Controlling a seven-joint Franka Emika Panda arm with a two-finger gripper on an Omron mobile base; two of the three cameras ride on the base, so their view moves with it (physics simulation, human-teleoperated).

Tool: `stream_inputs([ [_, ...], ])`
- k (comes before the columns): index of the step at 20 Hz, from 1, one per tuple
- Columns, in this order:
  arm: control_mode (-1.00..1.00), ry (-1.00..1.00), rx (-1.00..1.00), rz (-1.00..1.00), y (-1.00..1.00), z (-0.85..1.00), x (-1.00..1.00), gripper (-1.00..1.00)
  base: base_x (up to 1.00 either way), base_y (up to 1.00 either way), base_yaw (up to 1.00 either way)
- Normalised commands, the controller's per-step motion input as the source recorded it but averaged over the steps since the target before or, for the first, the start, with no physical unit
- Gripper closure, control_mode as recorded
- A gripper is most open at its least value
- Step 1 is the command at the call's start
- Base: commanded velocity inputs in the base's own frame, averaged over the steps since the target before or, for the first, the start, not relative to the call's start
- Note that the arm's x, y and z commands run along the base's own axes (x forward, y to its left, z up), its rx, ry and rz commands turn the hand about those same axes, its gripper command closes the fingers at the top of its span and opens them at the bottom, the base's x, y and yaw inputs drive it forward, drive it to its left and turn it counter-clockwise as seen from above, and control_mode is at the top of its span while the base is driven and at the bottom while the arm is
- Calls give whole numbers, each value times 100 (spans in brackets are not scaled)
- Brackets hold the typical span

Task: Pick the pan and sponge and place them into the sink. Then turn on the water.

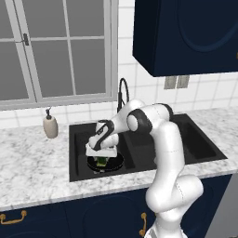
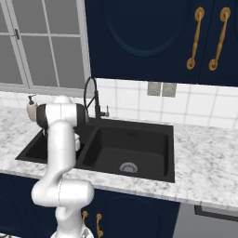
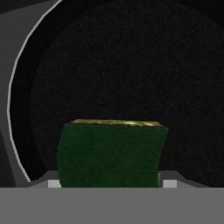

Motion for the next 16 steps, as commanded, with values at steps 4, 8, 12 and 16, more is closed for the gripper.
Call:
stream_inputs([
  [4,-100,0,0,0,0,-20,12,100,0,0,0],
  [8,-100,0,0,0,2,-7,0,-100,0,0,0],
  [12,-100,0,0,0,1,0,0,-100,0,0,0],
  [16,-100,-1,0,0,0,39,0,-100,0,0,0],
])
